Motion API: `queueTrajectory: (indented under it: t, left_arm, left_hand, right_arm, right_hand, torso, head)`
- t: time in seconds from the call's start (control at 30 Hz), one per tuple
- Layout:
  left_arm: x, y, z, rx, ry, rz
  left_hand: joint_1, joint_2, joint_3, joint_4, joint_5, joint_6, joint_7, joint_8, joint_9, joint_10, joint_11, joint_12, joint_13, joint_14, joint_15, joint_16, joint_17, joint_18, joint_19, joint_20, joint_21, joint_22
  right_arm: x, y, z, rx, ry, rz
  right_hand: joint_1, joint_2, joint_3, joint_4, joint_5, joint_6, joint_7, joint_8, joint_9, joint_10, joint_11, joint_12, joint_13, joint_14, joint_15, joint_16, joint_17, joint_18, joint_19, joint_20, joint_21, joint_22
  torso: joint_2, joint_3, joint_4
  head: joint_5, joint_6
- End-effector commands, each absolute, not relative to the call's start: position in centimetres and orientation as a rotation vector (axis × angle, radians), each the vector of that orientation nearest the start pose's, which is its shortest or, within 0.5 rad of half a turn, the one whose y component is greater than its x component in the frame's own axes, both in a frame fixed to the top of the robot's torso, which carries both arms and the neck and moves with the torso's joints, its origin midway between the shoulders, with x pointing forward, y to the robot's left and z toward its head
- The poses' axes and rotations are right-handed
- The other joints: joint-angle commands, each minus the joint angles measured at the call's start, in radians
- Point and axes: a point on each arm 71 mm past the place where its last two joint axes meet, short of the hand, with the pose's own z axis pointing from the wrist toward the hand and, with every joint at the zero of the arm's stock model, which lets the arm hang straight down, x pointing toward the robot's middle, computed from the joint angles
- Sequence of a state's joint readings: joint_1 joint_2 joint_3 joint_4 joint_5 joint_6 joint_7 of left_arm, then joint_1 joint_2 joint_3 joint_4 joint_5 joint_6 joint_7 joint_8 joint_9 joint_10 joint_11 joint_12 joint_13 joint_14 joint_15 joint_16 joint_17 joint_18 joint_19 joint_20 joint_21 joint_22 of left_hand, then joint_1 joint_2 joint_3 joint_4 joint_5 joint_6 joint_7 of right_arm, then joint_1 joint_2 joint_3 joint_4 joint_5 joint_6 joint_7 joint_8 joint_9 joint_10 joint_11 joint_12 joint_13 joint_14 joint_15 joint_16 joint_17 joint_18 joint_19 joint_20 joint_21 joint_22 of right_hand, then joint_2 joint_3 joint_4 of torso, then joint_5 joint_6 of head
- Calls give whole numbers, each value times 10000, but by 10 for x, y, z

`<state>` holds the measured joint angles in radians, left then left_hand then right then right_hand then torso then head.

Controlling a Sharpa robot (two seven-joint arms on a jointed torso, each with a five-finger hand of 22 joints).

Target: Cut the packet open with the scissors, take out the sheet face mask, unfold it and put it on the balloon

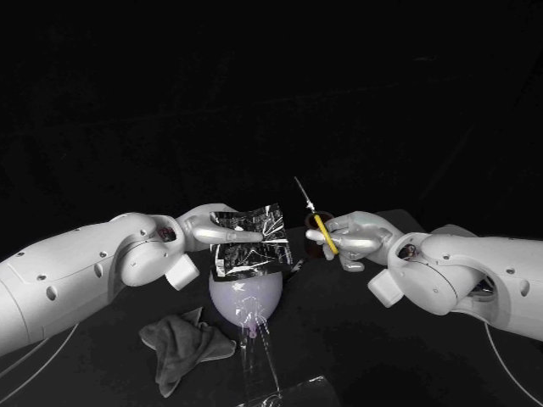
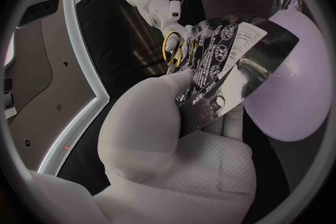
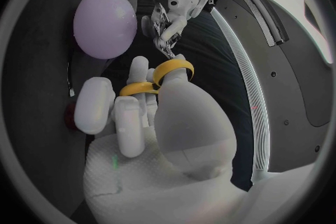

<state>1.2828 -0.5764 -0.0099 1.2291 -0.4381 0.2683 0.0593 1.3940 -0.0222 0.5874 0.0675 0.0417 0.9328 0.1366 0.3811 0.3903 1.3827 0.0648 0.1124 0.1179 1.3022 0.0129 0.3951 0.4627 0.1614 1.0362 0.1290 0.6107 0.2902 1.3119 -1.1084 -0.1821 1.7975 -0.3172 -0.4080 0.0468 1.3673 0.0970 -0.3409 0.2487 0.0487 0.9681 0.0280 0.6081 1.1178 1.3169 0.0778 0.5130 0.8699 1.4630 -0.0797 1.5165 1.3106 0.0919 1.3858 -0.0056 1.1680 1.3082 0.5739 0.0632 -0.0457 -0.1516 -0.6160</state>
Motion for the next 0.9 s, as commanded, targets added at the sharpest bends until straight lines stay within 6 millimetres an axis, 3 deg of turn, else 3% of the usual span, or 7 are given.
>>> queueTrajectory:
  t: [0.03, 0.4, 0.63, 0.83, 0.9]
  left_arm:
    - [530, 126, -162, -4987, 20612, -16009]
    - [530, 142, -156, -6118, 19599, -17245]
    - [529, 158, -153, -6941, 18949, -17735]
    - [525, 175, -151, -7339, 18703, -17738]
    - [523, 183, -151, -7461, 18640, -17631]
  left_hand:
    - [-13, 105, -65, 12, 63, 46, 6, 21, 1594, 61, -12, 63, 14, -27, -33, 45, 18, 193, 5, -74, 68, 13]
    - [-5, 106, -48, 15, 64, 12, 24, -9, 1628, -2, 6, 34, 31, -110, -15, 61, 69, 185, -38, -69, 79, 26]
    - [6, 106, -40, 10, 64, -2, 33, -24, 1640, -27, 14, 23, 37, -147, -7, 66, 90, 182, -59, -67, 85, 32]
    - [10, 104, -37, 6, 64, -5, 34, -28, 1644, -33, 16, 20, 39, -155, -6, 68, 96, 182, -64, -66, 87, 34]
    - [29, 95, -30, -13, 65, -12, 38, -37, 1653, -47, 19, 14, 45, -178, -3, 73, 111, 183, -76, -68, 95, 41]
  right_arm:
    - [433, -268, -173, 9991, 16645, 11060]
    - [435, -289, -171, 10102, 16141, 10654]
    - [435, -298, -172, 9921, 15990, 10288]
    - [434, -301, -173, 9827, 15925, 10115]
    - [433, -301, -174, 9805, 15919, 10099]
  right_hand:
    - [810, 1013, -152, 27, 6, 149, -251, -102, 37, 1135, -1408, 4184, 816, 729, -378, -8, 621, -18, -97, 14, -117, 23]
    - [971, 1039, -364, 10, 8, -26, -134, -406, 0, 549, -1299, 2802, -244, 706, -287, -44, 523, 6, -188, 86, -268, -47]
    - [1637, 1266, -285, -325, 10, 58, -171, -605, -40, 600, -1330, 2831, -69, 715, -300, -37, 565, -7, -141, 103, -163, 37]
    - [2047, 1420, -185, -545, 13, 114, -205, -704, -66, 691, -1362, 2972, 120, 722, -327, -28, 597, -17, -105, 88, -96, 88]
    - [2438, 1563, -34, -774, 20, 153, -236, -762, -83, 804, -1396, 3216, 369, 730, -356, -16, 637, -26, -73, 69, -34, 132]
  torso:
    - [2, 5, -2]
    - [17, 2, 13]
    - [8, -11, -3]
    - [14, -9, 27]
    - [9, -9, 22]
  head:
    - [-30, 43]
    - [-47, 38]
    - [-40, -5]
    - [-62, -22]
    - [-39, -41]
